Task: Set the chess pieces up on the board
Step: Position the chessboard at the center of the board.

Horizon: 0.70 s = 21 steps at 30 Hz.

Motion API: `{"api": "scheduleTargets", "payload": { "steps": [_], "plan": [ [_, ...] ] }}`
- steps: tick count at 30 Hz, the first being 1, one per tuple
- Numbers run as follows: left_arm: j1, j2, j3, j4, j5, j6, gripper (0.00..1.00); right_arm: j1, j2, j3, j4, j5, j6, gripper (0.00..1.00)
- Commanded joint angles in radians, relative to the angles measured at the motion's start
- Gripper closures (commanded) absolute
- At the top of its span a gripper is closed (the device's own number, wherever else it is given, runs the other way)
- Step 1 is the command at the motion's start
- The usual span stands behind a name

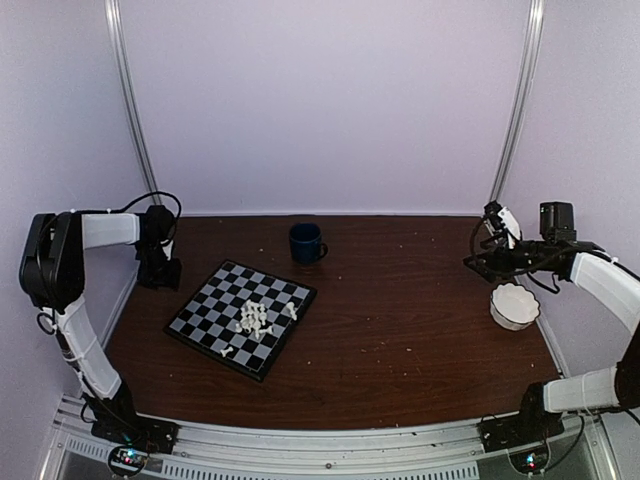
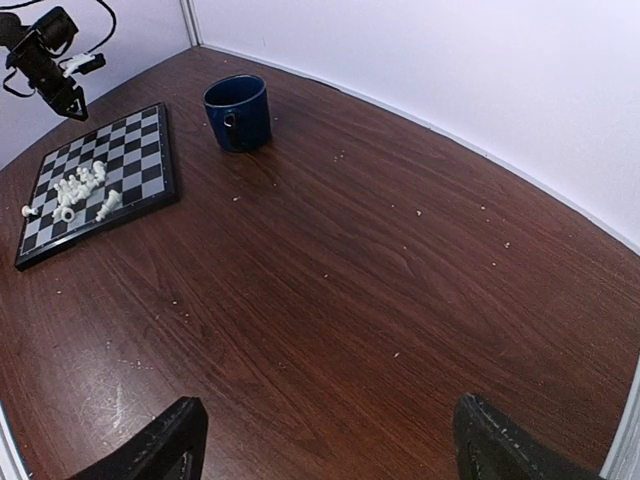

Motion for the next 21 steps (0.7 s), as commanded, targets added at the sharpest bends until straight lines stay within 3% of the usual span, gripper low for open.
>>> {"api": "scheduleTargets", "payload": {
  "steps": [1, 7, 12, 14, 21],
  "plan": [
    [0.01, 0.051, 0.055, -0.016, 0.089, 0.006, 0.48, 0.011, 0.022, 0.013, -0.021, -0.07, -0.035, 0.14],
    [0.01, 0.1, 0.082, -0.019, 0.139, 0.025, 0.6, 0.056, 0.043, 0.021, -0.038, -0.079, -0.049, 0.24],
    [0.01, 0.118, 0.085, -0.02, 0.172, 0.038, 0.82, 0.065, 0.055, 0.024, -0.044, -0.084, -0.058, 0.3],
    [0.01, 0.126, 0.087, -0.02, 0.172, 0.052, 0.97, 0.066, 0.053, 0.025, -0.046, -0.085, -0.059, 0.3],
    [-0.012, 0.135, 0.08, -0.029, 0.163, 0.084, 1.0, 0.066, 0.032, 0.023, -0.047, -0.09, -0.059, 0.3]
  ]
}}
